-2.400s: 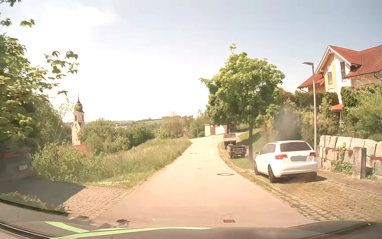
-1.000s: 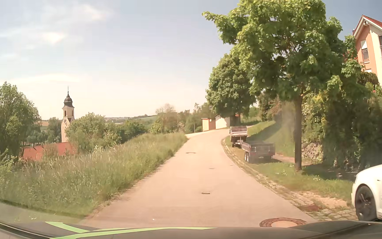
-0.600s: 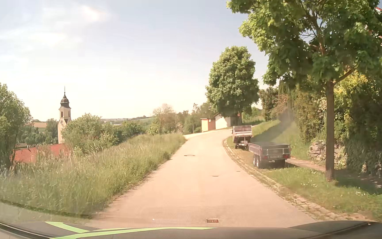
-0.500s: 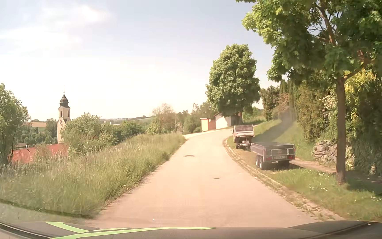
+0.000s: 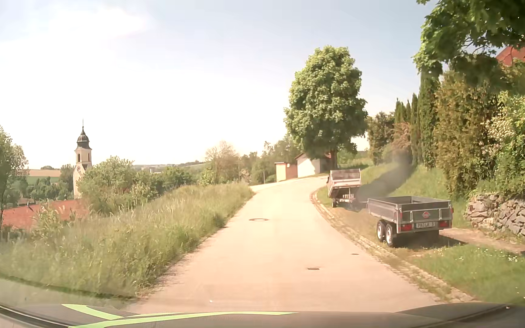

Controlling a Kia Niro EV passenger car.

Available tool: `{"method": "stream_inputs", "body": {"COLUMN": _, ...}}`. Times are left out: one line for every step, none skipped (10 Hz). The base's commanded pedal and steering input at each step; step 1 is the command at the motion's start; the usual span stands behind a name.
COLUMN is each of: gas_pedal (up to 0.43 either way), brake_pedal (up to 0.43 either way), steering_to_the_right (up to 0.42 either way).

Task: Follow the waypoints while adhering to traffic rules and regulations

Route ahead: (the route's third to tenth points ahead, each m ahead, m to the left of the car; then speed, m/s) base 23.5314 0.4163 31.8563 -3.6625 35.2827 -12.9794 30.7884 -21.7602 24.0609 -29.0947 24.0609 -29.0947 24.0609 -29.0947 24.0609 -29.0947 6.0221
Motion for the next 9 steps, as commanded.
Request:
{"method": "stream_inputs", "body": {"gas_pedal": 0.0, "brake_pedal": 0.116, "steering_to_the_right": 0.016}}
{"method": "stream_inputs", "body": {"gas_pedal": 0.0, "brake_pedal": 0.116, "steering_to_the_right": 0.023}}
{"method": "stream_inputs", "body": {"gas_pedal": 0.0, "brake_pedal": 0.116, "steering_to_the_right": 0.024}}
{"method": "stream_inputs", "body": {"gas_pedal": 0.0, "brake_pedal": 0.122, "steering_to_the_right": 0.023}}
{"method": "stream_inputs", "body": {"gas_pedal": 0.0, "brake_pedal": 0.116, "steering_to_the_right": 0.021}}
{"method": "stream_inputs", "body": {"gas_pedal": 0.0, "brake_pedal": 0.122, "steering_to_the_right": 0.019}}
{"method": "stream_inputs", "body": {"gas_pedal": 0.0, "brake_pedal": 0.122, "steering_to_the_right": 0.018}}
{"method": "stream_inputs", "body": {"gas_pedal": 0.0, "brake_pedal": 0.122, "steering_to_the_right": 0.017}}
{"method": "stream_inputs", "body": {"gas_pedal": 0.0, "brake_pedal": 0.122, "steering_to_the_right": 0.016}}
